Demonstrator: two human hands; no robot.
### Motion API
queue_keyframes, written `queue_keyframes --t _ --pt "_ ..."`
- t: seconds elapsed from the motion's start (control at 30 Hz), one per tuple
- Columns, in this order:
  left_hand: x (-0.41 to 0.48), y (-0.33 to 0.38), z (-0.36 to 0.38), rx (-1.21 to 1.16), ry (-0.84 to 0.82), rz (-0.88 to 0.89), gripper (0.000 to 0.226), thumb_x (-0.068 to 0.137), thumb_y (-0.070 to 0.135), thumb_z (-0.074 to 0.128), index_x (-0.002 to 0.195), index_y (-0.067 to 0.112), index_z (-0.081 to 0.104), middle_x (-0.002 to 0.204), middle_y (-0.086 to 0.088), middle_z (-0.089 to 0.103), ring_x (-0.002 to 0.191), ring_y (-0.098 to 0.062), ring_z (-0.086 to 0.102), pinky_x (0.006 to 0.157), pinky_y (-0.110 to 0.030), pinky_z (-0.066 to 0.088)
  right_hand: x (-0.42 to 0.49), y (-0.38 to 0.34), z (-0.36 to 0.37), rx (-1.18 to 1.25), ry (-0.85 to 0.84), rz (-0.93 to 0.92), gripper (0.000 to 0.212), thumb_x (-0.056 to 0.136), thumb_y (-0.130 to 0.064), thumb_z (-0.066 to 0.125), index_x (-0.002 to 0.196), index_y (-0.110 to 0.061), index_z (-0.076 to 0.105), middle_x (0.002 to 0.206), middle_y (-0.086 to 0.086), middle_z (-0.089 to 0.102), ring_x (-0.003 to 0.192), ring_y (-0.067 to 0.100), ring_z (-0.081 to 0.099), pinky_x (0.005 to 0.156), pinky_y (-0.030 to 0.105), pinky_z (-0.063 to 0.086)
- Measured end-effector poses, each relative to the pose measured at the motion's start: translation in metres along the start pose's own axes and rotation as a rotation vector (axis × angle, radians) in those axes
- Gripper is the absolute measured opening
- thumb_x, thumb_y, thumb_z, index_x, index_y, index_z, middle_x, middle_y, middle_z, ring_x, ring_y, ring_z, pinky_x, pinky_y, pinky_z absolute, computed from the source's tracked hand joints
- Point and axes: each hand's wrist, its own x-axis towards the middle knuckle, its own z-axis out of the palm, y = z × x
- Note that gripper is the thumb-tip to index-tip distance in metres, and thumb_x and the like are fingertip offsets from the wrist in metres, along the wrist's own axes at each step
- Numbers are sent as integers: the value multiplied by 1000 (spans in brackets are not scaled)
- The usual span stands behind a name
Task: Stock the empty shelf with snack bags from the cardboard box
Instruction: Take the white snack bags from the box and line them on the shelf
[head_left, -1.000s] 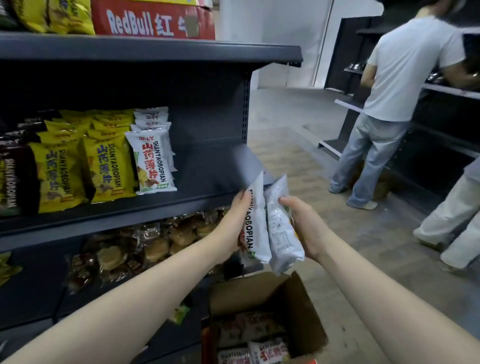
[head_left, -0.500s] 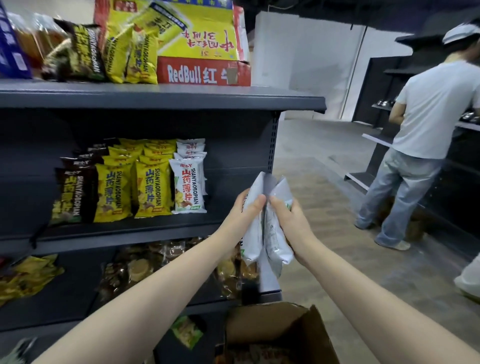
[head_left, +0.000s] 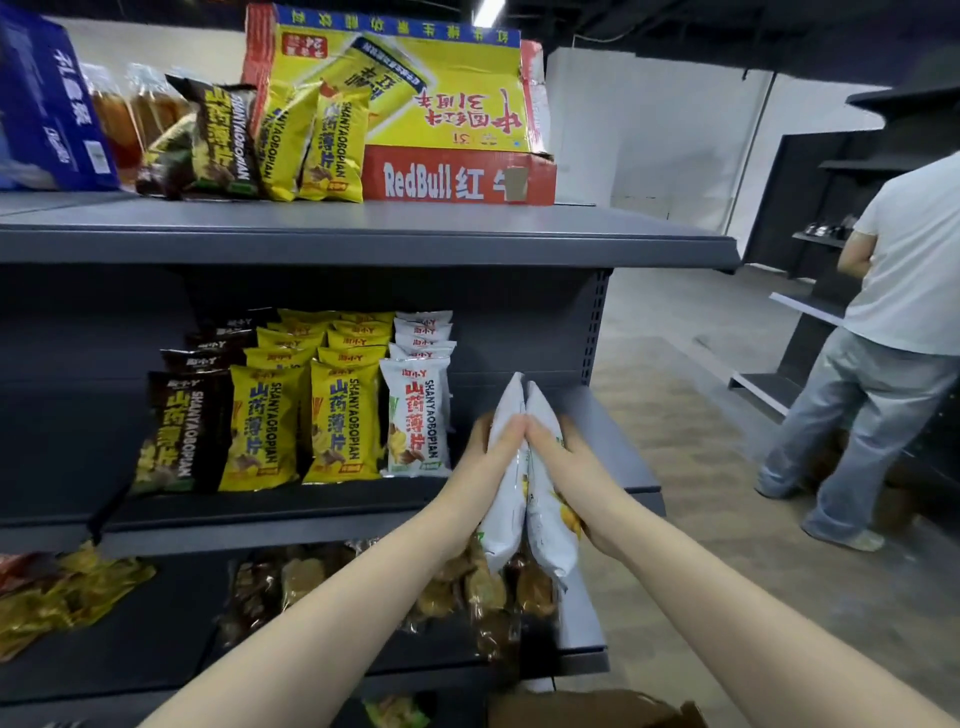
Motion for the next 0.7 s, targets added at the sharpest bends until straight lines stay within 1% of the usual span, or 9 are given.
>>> queue_keyframes --t 0.17,0.23,0.3,0.37,0.43,0.5,0.57,0.63,0.7 --pt "37 -1 -31 -23 90 -42 20 92 55 46 108 56 35 113 27 47 115 0 41 101 -22 30 50 -2 7 -84 160 -52 44 92 -41 56 131 -24 47 125 -10 57 109 9 56 91 30 48" --pt "54 1 -49 -21 68 -33 36 80 69 51 113 66 37 134 21 44 126 -11 43 112 -38 29 83 -1 10 -172 251 -97 49 92 -39 56 136 -22 40 127 -9 51 111 11 52 88 30 47" --pt "73 2 -66 -41 56 9 60 70 77 54 124 57 38 138 16 46 129 -14 45 112 -43 31 117 1 13 -252 317 -149 53 88 -42 59 133 -23 39 125 0 53 110 20 55 83 33 47" --pt "93 6 -80 -66 92 41 43 78 67 54 116 50 42 121 21 58 110 5 58 95 -22 49 148 3 18 -364 377 -177 54 86 -43 60 131 -21 40 126 8 51 111 28 53 80 32 43" --pt "116 11 -96 -54 159 57 18 94 44 44 111 44 42 91 30 62 86 18 62 65 -5 49 177 4 26 -487 411 -172 55 88 -40 59 134 -17 39 128 11 43 109 32 52 78 34 43" --pt "135 17 -111 -100 172 48 35 91 46 44 123 33 46 107 17 64 100 5 64 76 -12 50 202 2 38 -586 442 -189 60 89 -42 58 136 -13 36 127 12 40 109 36 52 78 40 48" --pt "148 17 -121 -171 89 -37 69 70 62 51 127 24 51 118 -3 66 99 -20 67 84 -36 54 226 4 50 -636 477 -214 68 89 -45 57 141 -10 31 128 13 40 115 37 49 80 44 48" --pt "155 12 -128 -282 54 -77 61 65 57 52 113 19 57 86 -6 75 70 -24 72 56 -37 57 245 8 62 -677 494 -207 73 89 -46 55 146 -9 26 129 15 40 119 36 45 82 44 47" --pt "162 1 -135 -313 50 -22 38 82 48 47 103 18 58 68 0 74 58 -15 71 46 -26 54 260 13 72 -719 525 -190 76 90 -45 54 147 -7 22 130 16 40 121 36 43 82 43 47"
